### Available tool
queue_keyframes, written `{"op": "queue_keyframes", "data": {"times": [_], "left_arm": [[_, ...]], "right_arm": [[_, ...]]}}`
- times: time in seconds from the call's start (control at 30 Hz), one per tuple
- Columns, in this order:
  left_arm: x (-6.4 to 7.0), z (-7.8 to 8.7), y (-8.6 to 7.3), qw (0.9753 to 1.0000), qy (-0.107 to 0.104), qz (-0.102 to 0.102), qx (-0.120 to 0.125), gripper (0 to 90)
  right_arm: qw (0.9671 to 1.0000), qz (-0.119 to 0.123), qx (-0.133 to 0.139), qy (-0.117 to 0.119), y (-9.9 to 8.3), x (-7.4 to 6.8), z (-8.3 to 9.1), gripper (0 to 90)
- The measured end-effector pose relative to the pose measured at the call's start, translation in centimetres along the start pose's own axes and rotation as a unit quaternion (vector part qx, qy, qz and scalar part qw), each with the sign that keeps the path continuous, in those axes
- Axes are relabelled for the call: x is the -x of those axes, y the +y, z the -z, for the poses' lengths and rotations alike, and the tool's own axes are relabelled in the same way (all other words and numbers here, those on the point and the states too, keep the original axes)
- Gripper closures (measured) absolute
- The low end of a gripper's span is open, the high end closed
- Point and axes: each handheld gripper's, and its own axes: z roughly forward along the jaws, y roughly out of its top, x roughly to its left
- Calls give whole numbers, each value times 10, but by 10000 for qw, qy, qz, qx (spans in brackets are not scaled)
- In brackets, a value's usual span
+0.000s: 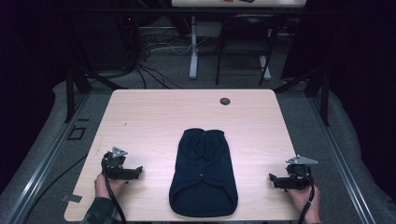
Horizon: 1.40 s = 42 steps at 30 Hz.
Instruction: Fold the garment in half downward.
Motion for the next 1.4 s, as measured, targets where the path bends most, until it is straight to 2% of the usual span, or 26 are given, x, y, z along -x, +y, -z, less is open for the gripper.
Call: {"op": "queue_keyframes", "data": {"times": [0.17,0.3,0.47,0.53,0.6,0.7,0.87,0.93,1.07,1.17,1.27,1.33,1.4], "left_arm": [[0,1,1,10000,-4,-6,-22,0],[1,2,2,10000,-87,-13,23,2],[7,4,7,9997,-106,-187,63,2],[10,4,9,9995,-159,-271,81,2],[12,5,12,9992,-172,-326,132,3],[16,5,16,9987,-179,-413,230,10],[24,2,21,9976,-211,-637,144,12],[27,2,23,9966,-200,-787,131,12],[34,0,26,9951,-228,-958,104,12],[37,-1,27,9944,-277,-1011,93,12],[36,1,33,9949,-485,-871,133,5],[36,3,39,9947,-490,-885,186,6],[37,3,46,9943,-584,-872,207,5]], "right_arm": [[10000,-1,-12,-13,0,0,0,25],[9999,92,-44,3,3,-1,2,26],[9998,105,102,97,10,-7,9,27],[9996,98,156,219,13,-9,11,27],[9993,163,168,303,17,-13,13,27],[9989,309,204,271,24,-18,17,28],[9982,417,252,357,34,-23,18,32],[9979,473,247,355,38,-25,17,34],[9974,557,250,393,48,-27,17,37],[9967,615,260,464,55,-30,16,39],[9961,637,270,545,61,-35,13,40],[9956,696,249,580,65,-39,11,41],[9948,745,250,645,69,-43,9,42]]}}
